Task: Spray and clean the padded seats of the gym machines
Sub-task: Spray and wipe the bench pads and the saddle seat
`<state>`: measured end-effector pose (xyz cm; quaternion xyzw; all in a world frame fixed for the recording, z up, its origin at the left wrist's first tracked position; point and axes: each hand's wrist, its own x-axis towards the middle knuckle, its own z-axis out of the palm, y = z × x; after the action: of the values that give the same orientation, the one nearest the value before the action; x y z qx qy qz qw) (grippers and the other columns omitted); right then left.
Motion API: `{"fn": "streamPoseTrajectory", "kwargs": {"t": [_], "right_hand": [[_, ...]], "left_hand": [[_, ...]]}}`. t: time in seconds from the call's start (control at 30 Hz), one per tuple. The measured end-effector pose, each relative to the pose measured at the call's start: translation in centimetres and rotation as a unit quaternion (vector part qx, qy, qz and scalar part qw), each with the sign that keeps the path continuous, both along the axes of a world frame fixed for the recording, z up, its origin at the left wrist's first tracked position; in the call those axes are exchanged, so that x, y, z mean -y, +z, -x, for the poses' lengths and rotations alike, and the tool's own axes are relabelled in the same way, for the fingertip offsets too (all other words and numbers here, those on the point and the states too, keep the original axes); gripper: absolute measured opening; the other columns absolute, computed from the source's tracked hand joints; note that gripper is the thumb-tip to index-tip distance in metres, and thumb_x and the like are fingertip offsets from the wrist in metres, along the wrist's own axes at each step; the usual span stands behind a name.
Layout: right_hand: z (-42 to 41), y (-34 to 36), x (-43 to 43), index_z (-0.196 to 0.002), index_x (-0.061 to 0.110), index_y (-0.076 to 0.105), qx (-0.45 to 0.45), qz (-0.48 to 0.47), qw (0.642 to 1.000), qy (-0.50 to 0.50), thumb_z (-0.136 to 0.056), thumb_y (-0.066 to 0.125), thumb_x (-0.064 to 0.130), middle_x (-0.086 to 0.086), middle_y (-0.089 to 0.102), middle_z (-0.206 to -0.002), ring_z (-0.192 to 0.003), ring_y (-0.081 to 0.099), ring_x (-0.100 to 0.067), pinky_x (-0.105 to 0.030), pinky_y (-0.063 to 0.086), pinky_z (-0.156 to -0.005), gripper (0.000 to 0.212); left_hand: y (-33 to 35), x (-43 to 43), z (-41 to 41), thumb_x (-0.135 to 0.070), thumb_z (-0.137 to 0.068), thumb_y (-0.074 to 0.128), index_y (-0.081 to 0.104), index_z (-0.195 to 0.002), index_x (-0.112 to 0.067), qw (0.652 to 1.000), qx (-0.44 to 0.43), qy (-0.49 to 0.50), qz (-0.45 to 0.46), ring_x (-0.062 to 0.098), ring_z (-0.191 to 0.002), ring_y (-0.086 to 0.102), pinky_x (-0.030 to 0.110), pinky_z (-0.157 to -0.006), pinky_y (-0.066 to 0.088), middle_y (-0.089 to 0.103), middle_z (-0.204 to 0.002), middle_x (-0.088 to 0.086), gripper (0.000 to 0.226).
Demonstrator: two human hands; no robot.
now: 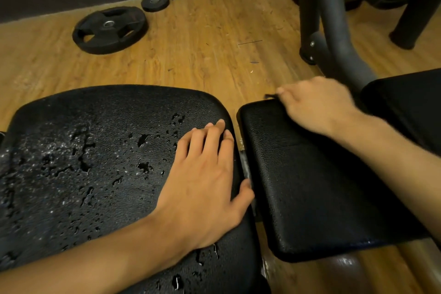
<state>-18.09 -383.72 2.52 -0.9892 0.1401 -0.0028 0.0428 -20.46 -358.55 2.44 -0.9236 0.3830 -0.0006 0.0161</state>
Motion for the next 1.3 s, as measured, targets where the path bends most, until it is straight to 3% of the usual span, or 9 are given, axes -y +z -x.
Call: {"fn": "streamPoseTrajectory", "kwargs": {"t": [0.13,0.23,0.37,0.5,0.67,0.87,1.0,1.2,1.3], "right_hand": [[-1.9,-0.1,-6.2,-0.08,0.028,0.051,0.016,-0.058,0.992,0.11,-0.105,0.027,0.041,-0.002,0.06,-0.084,-0.091,0.063,-0.032,-0.04,0.05,-0.074,0.038],[-2.3,-0.4,-6.6,-0.083,0.026,0.059,0.037,-0.068,0.988,0.136,-0.103,0.031,0.042,0.001,0.061,-0.083,-0.085,0.059,-0.026,-0.034,0.039,-0.066,0.038],[-1.1,-0.7,-1.4,-0.095,0.035,0.065,0.04,-0.089,0.987,0.127,-0.102,0.032,0.052,-0.001,0.063,-0.083,-0.088,0.059,-0.027,-0.034,0.042,-0.066,0.037],[0.7,-0.7,4.2,-0.064,0.032,0.049,0.039,-0.072,0.994,0.073,-0.097,0.029,0.056,-0.007,0.065,-0.08,-0.09,0.062,-0.036,-0.042,0.051,-0.071,0.045],[0.9,-1.1,3.3,-0.073,0.027,0.05,0.05,-0.015,0.994,0.092,-0.092,0.013,0.077,0.001,0.058,-0.076,-0.077,0.057,-0.025,-0.044,0.045,-0.083,0.065],[-0.7,-1.5,0.7,-0.079,0.023,0.05,0.122,-0.021,0.982,0.141,-0.1,0.031,0.06,0.008,0.045,-0.073,-0.073,0.047,-0.017,-0.043,0.044,-0.084,0.047],[-1.4,-1.5,-0.8,-0.085,0.017,0.056,0.2,0.03,0.968,0.151,-0.1,0.034,0.062,0.002,0.05,-0.081,-0.079,0.052,-0.021,-0.04,0.042,-0.081,0.052],[-0.2,0.5,-6.5,-0.086,0.017,0.056,0.232,0.059,0.96,0.143,-0.099,0.034,0.064,0.0,0.055,-0.086,-0.083,0.054,-0.021,-0.038,0.043,-0.083,0.053],[1.2,2.4,-8.9,-0.088,0.015,0.058,0.247,0.038,0.961,0.115,-0.099,0.031,0.062,-0.003,0.059,-0.088,-0.085,0.055,-0.022,-0.039,0.042,-0.086,0.056]], "left_hand": [[0.0,0.1,0.0,-0.056,-0.087,0.045,0.054,-0.136,-0.001,1.0,0.004,0.0,0.006,0.037,-0.132,0.044,0.053,-0.11,0.04,0.048,-0.145,0.019,0.074],[0.0,-0.1,-0.1,-0.057,-0.088,0.044,0.054,-0.137,-0.001,1.0,0.001,0.0,0.01,0.036,-0.132,0.044,0.053,-0.11,0.039,0.047,-0.145,0.018,0.075],[0.0,-0.1,-0.1,-0.058,-0.088,0.043,0.055,-0.135,-0.001,1.0,0.006,0.001,0.006,0.037,-0.13,0.046,0.054,-0.107,0.042,0.049,-0.143,0.017,0.075],[-0.1,0.0,-0.1,-0.059,-0.088,0.042,0.052,-0.138,-0.003,1.0,0.006,0.0,0.002,0.035,-0.133,0.044,0.053,-0.11,0.039,0.047,-0.146,0.015,0.075],[-0.3,-0.1,-0.1,-0.059,-0.087,0.043,0.053,-0.137,-0.004,1.0,0.013,-0.002,0.005,0.035,-0.133,0.043,0.053,-0.11,0.04,0.046,-0.146,0.014,0.075],[-0.2,0.0,-0.1,-0.06,-0.087,0.043,0.052,-0.138,-0.004,1.0,0.009,-0.001,0.008,0.034,-0.134,0.042,0.051,-0.111,0.039,0.045,-0.147,0.014,0.076],[-0.3,-0.1,-0.3,-0.062,-0.088,0.038,0.051,-0.139,-0.005,0.999,0.014,-0.006,0.033,0.03,-0.134,0.04,0.047,-0.113,0.036,0.044,-0.149,0.012,0.078],[1.0,-1.1,-1.2,-0.065,-0.09,0.02,0.05,-0.144,-0.009,0.998,0.016,-0.031,0.044,0.029,-0.135,0.041,0.046,-0.121,0.021,0.051,-0.145,0.008,0.084],[3.8,-3.2,-1.5,-0.067,-0.088,0.011,0.047,-0.146,-0.012,0.998,0.01,-0.034,0.046,0.027,-0.129,0.044,0.043,-0.118,0.025,0.053,-0.139,0.005,0.088]]}}
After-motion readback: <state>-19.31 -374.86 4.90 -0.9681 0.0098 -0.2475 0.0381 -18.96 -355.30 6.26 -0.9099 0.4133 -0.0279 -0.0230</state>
